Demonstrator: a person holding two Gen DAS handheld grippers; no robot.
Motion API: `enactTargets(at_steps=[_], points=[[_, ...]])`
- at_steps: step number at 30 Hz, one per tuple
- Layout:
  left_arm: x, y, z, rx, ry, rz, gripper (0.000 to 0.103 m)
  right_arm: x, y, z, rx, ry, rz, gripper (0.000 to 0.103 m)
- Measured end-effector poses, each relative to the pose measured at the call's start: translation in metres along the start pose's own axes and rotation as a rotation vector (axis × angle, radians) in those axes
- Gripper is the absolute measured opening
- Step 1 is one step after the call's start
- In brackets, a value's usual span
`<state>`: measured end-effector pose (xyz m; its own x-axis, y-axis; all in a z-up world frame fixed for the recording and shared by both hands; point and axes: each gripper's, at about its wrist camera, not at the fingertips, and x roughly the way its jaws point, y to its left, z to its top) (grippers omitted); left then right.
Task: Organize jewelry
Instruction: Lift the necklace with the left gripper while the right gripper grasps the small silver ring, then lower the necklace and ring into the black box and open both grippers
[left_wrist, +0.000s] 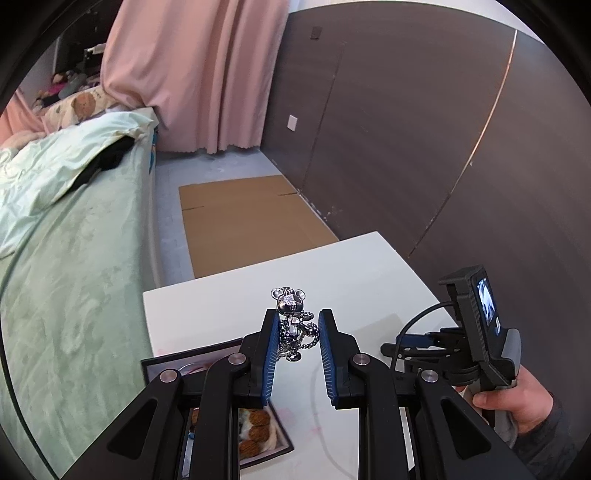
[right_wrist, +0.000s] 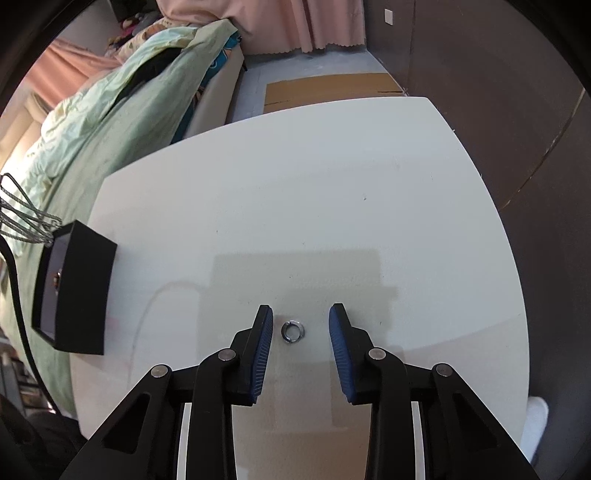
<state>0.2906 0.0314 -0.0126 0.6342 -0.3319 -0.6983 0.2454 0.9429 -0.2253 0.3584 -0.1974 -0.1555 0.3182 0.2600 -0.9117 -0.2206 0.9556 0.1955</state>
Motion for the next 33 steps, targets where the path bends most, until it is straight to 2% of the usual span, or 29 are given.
enactTargets(at_steps=[2,5,7,13,19,22,23,24,25,27,33], points=[[-0.003,0.003,-0.001,-0.008,-0.003,0.003,0.023,0.001,0.007,-0.002,-0.025,0.015,0.003,0.025],[-0.005,0.008,-0.004,-0.018,-0.003,0.006,0.023,0.002,0.016,-0.005,-0.066,0.017,-0.055,0.024],[-0.004,0.012,-0.006,-0.022,0.004,0.012,0.023,0.002,0.018,-0.005,-0.073,0.017,-0.101,0.016],[-0.001,0.023,-0.012,-0.032,0.027,0.023,0.023,-0.005,0.025,-0.008,-0.103,0.006,-0.13,0.014],[-0.004,0.028,-0.017,-0.027,0.052,0.04,0.023,-0.033,0.024,-0.01,-0.076,-0.062,-0.054,0.014],[0.0,0.033,-0.018,-0.034,0.081,0.052,0.025,-0.041,0.032,-0.01,-0.079,-0.085,-0.06,0.014],[0.001,0.035,-0.018,-0.039,0.097,0.072,0.027,-0.043,0.034,-0.01,-0.077,-0.089,-0.047,0.014],[0.0,0.038,-0.017,-0.048,0.101,0.081,0.037,-0.045,0.038,-0.01,-0.078,-0.097,-0.034,0.014],[-0.002,0.041,-0.017,-0.061,0.092,0.083,0.054,-0.048,0.042,-0.009,-0.084,-0.107,-0.03,0.014],[-0.011,0.048,-0.015,-0.084,0.057,0.083,0.071,-0.053,0.058,-0.005,-0.095,-0.127,-0.004,0.014],[-0.033,0.063,-0.01,-0.117,-0.002,0.101,0.071,-0.066,0.099,0.002,-0.146,-0.146,0.099,0.014]])
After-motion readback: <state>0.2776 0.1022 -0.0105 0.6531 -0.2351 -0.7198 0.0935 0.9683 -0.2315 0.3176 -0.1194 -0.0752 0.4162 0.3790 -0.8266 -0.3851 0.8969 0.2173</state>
